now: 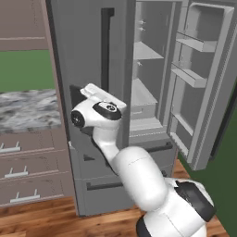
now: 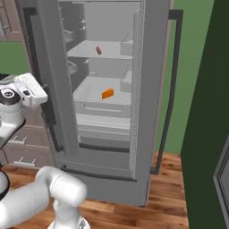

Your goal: Retrieve the sausage and cheese from the fridge and place them on the cutting board on the counter.

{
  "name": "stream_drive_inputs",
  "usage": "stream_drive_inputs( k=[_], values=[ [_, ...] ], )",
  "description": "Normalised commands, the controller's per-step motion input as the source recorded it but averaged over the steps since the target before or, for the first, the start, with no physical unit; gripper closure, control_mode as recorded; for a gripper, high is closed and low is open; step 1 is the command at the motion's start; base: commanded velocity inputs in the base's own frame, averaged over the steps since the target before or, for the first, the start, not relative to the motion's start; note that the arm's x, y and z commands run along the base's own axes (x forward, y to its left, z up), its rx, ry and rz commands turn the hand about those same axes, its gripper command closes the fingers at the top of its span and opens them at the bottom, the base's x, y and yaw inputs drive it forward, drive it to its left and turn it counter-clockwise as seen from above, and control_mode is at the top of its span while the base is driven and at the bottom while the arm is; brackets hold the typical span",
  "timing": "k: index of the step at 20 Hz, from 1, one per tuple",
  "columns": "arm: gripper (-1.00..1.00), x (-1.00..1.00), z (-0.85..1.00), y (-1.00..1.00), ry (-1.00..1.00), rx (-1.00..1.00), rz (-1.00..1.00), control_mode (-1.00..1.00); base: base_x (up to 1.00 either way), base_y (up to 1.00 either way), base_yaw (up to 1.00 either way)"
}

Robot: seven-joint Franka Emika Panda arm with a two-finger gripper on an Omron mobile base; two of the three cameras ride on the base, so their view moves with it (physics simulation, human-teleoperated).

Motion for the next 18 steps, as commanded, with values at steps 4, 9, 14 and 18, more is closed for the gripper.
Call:
stream_drive_inputs(
  k=[4,9,14,18],
  values=[
    [1.00,-0.62,0.00,0.65,-0.09,0.00,-0.37,-1.00,0.00,0.00,0.00],
    [-1.00,-0.42,0.00,0.86,0.07,-0.08,-0.44,-1.00,0.00,0.00,0.00],
    [-1.00,-0.07,0.00,0.15,0.24,-0.13,-0.33,-1.00,0.00,0.00,0.00],
    [-1.00,0.00,0.00,0.07,0.05,-0.13,-0.18,-1.00,0.00,0.00,0.00]
  ],
)
